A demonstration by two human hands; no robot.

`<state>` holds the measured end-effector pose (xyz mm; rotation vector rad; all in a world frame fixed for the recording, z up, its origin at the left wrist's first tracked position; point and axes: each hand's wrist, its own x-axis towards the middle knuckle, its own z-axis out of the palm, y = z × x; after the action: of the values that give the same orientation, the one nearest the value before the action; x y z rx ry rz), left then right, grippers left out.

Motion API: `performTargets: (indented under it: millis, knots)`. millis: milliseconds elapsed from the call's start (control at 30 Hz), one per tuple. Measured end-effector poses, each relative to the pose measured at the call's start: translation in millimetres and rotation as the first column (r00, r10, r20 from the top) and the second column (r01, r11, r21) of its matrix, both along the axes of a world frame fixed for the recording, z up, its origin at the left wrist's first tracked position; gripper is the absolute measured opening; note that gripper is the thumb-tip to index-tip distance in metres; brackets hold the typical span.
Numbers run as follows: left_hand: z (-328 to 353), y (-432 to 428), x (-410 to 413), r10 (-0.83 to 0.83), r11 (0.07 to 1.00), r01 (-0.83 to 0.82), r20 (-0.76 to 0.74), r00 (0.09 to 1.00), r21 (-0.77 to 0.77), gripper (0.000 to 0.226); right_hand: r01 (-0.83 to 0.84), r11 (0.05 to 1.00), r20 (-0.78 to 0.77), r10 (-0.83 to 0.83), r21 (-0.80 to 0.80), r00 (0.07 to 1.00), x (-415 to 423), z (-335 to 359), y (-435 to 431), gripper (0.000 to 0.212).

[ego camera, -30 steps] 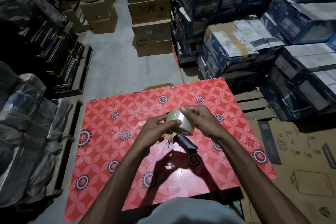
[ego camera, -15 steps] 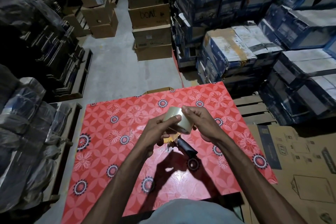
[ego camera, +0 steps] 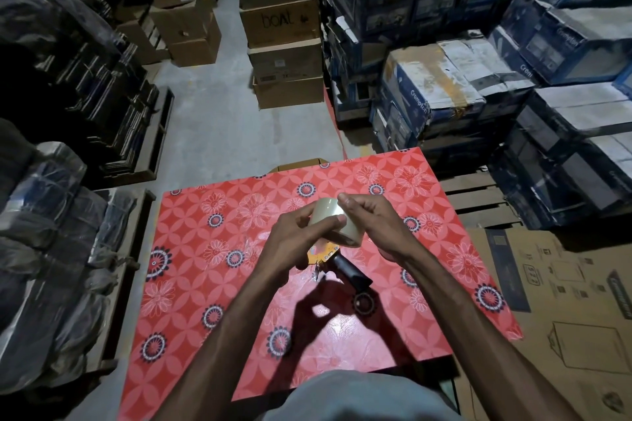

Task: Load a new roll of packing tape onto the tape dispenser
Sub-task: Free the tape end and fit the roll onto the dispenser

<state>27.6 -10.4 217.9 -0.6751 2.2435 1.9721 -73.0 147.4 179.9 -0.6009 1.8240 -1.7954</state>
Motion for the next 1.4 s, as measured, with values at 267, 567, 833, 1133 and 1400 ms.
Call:
performTargets:
  millis: [267,567,833,1133,1400]
  knots:
    - [-2.6,-10.1,3.0,0.0,0.987,-0.02,0.119,0.993,0.16,0.03,-0.013,0.999,-0.06,0.016,0.052,0.998,0.9,-3.6,-0.8,0.073]
    - [-5.9,14.3,-2.7,0.067,0.996,-0.072,0.086,0.994,0.05,0.061,0.03,0.994,-0.143,-0.014,0.109,0.99,4.5,-4.6,-11.3,0.07]
    - [-2.3,20.7,-3.9,-0.006,1.0,0.004,0.062,0.998,0.028,0.071,0.047,0.993,-0.087,-0.038,0.106,0.996,6.8,-2.8,-9.7,0.05]
    - [2.8,15.3,-10.0,-0.004,0.998,-0.001,0.066,0.998,0.069,0.083,0.063,0.984,-0.128,-0.042,0.166,0.991,0.6,0.8,-17.1,0.072]
    - [1.4,12.7,-10.9,0.06,0.994,-0.064,0.047,0.997,0.086,0.084,0.054,0.991,-0.063,-0.046,0.121,0.997,4.8,-3.5,-25.8,0.071]
